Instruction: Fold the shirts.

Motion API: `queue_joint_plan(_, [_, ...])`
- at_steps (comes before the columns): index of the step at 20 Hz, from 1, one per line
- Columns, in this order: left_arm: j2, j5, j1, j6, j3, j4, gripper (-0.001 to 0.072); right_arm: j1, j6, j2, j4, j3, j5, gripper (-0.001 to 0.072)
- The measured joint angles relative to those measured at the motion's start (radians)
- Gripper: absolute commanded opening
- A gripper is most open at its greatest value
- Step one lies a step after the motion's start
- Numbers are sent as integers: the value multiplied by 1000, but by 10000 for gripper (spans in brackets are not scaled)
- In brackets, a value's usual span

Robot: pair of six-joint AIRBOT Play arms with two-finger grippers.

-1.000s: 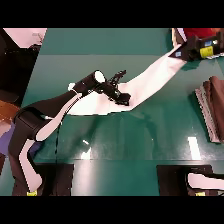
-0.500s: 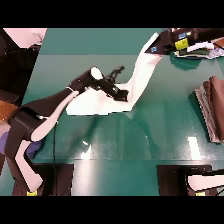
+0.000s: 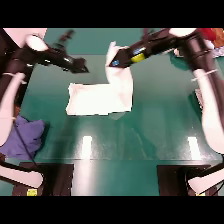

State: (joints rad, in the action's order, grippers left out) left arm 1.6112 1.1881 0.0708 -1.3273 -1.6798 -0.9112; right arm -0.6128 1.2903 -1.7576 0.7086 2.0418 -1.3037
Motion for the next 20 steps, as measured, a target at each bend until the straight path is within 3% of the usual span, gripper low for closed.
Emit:
queue_joint_plan(1, [-29,12,-41,0,0,-8,24,-37,-27,-33,-31,0,42,96])
queue_joint_plan(3, [-82,30,-121,0,0,-19,24,-110,-101,-109,-92,0,127,452])
queue_joint_plan(4, [-103,39,-153,0,0,-27,24,-139,-132,-142,-121,0,161,547])
queue_joint_plan(9, [-154,89,-228,0,0,-31,24,-177,-206,-227,-209,0,191,546])
queue_joint_plan(11, [-159,108,-234,1,0,-30,24,-133,-181,-224,-191,0,123,439])
queue_joint_plan(16, [-165,146,-243,16,0,-31,24,46,-87,-138,-13,-137,-97,439])
queue_joint_plan(19, [-166,166,-244,22,0,-30,24,171,-39,-41,56,-331,-94,441])
queue_joint_plan(20, [-166,168,-244,23,0,-31,24,207,-29,-11,63,-396,-63,478])
